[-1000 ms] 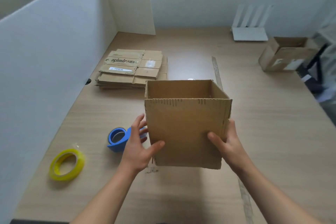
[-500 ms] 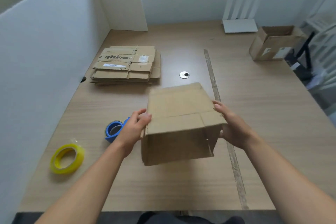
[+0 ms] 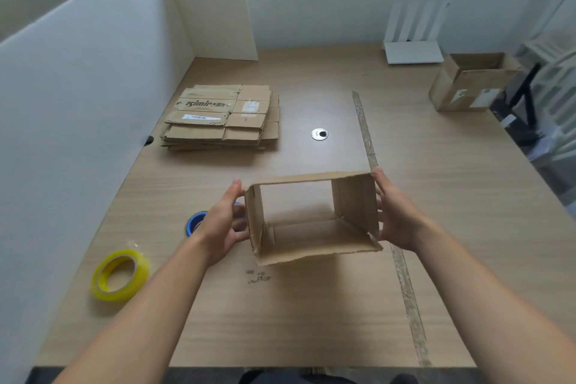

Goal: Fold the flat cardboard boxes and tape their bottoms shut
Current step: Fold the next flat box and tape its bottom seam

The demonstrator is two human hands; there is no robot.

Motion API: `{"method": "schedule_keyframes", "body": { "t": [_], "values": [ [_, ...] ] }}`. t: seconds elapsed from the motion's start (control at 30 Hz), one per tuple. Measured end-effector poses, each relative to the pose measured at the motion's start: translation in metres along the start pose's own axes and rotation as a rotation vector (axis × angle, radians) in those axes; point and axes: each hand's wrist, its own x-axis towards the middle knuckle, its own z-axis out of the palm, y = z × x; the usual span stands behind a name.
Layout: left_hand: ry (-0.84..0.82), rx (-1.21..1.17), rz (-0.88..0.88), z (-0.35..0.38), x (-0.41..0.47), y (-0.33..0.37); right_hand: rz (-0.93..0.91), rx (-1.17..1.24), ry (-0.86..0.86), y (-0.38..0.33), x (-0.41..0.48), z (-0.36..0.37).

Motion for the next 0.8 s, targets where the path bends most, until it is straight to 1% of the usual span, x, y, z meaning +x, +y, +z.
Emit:
{"method": "schedule_keyframes", "body": {
  "t": [0.07,0.17,0.3,0.4,0.5,0.6,0.7,0.73,0.8],
  "values": [
    [-0.03,-0.034,0.024,-0.003,-0.001,-0.002,-0.022,0.02,-0.006,0.0,-0.001,-0.001],
    [-0.064,-0.045,0.045,-0.005,0.001,-0.002,-0.042,-0.015,-0.047,-0.003,0.0,-0.003],
    [-0.107,0.125,0.048,0.0,-0.002,0.007,-0.052,-0.062,-0.09,-0.008,0.001,-0.005],
    [-0.06,0.237,0.014,0.003,0.004,0.007,-0.075,-0.183,-0.089,-0.008,0.0,-0.001],
    [0.031,0.313,-0.015,0.0,0.011,0.001,-0.092,-0.27,-0.016,-0.005,0.003,0.003],
    [0.062,0.233,0.024,0.003,0.008,-0.002,-0.147,-0.26,0.038,-0.001,0.006,0.008],
    [0.072,0.194,0.155,0.007,0.003,-0.002,-0.292,-0.159,0.053,0.005,0.003,0.015],
    [0.049,0.173,0.188,0.006,0.0,-0.002,-0.341,-0.132,0.05,0.007,0.002,0.017],
    [-0.069,0.103,0.22,0.003,-0.008,-0.001,-0.406,-0.112,0.067,0.011,0.0,0.019]
  ]
}}
